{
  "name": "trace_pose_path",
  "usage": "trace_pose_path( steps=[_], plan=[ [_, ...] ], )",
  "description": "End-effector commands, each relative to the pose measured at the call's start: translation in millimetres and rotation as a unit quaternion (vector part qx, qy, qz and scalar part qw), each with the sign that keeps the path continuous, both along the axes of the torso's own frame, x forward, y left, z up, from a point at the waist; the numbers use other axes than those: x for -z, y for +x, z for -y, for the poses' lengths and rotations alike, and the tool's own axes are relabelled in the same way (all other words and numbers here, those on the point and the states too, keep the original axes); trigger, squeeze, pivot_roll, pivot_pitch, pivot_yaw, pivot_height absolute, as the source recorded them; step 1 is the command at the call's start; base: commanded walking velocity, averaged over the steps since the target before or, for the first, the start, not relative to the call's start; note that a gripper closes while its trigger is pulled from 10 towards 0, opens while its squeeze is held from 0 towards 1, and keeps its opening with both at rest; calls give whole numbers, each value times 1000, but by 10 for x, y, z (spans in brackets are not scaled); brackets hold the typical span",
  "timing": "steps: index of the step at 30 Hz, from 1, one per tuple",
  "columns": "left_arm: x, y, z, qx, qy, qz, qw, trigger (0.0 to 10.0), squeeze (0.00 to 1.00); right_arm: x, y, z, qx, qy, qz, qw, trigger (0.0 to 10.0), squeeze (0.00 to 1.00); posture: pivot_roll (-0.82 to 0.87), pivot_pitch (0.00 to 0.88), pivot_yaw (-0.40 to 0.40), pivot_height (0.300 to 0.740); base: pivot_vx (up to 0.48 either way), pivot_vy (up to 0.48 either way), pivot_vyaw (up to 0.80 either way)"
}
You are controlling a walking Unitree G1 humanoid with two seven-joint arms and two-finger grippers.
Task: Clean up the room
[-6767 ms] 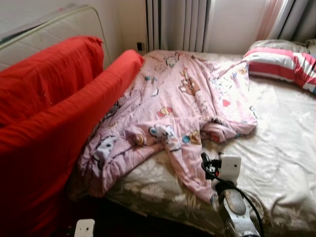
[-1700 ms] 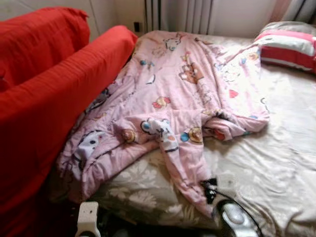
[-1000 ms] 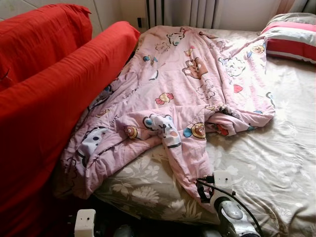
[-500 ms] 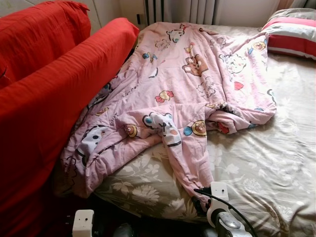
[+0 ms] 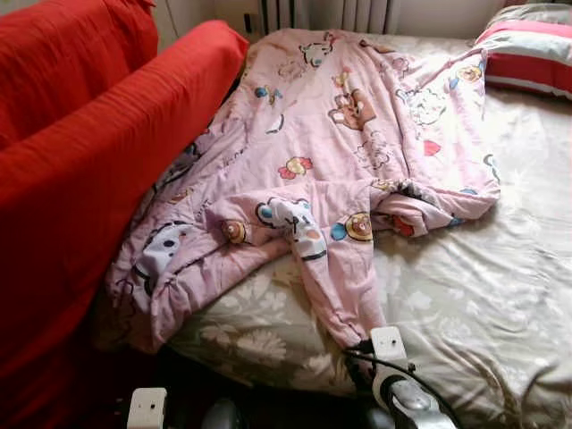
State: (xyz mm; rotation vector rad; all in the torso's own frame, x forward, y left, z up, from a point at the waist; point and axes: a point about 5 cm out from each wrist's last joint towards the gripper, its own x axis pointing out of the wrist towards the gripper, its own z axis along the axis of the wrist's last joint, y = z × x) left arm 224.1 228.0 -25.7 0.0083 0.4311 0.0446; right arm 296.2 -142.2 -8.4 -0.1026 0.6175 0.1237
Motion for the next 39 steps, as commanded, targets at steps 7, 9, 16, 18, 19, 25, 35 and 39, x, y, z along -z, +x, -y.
trace_pose_path(
  steps=[7, 9, 16, 18, 19, 25, 35, 39],
  plan=[
    [-63, -21, -61, -13, -4, 16, 1000, 10000, 0, 28, -23, -28, -5, -13, -8, 1000, 0, 0, 90, 350, 32, 610, 0, 0, 0],
    [-62, -24, -56, -13, -5, 16, 1000, 10000, 0, 19, -14, -36, -7, -15, -4, 1000, 0, 0, 87, 351, 31, 610, 0, 0, 0],
    [-49, -41, -18, -14, -10, 10, 1000, 10000, 0, 19, -17, -45, -13, -21, 0, 1000, 0, 0, 81, 346, 25, 610, 0, 0, 0],
    [-51, -34, -10, -14, -11, 10, 1000, 10000, 0, 22, -21, -35, -13, -22, 0, 1000, 0, 0, 79, 343, 25, 610, 0, 0, 0],
    [-52, -32, -7, -14, -11, 10, 1000, 10000, 0, 24, -23, -30, -13, -22, -1, 1000, 0, 0, 79, 342, 26, 610, 0, 0, 0],
    [-53, -31, -6, -14, -11, 10, 1000, 10000, 0, 26, -24, -27, -12, -23, -1, 1000, 0, 0, 79, 342, 26, 610, 0, 0, 0],
    [-53, -31, -6, -14, -11, 10, 1000, 10000, 0, 26, -24, -27, -12, -23, -1, 1000, 0, 0, 79, 342, 26, 610, 0, 0, 0],
    [-53, -31, -6, -14, -11, 10, 1000, 10000, 0, 26, -24, -27, -12, -23, -1, 1000, 0, 0, 79, 342, 26, 610, 0, 0, 0]
  ],
)
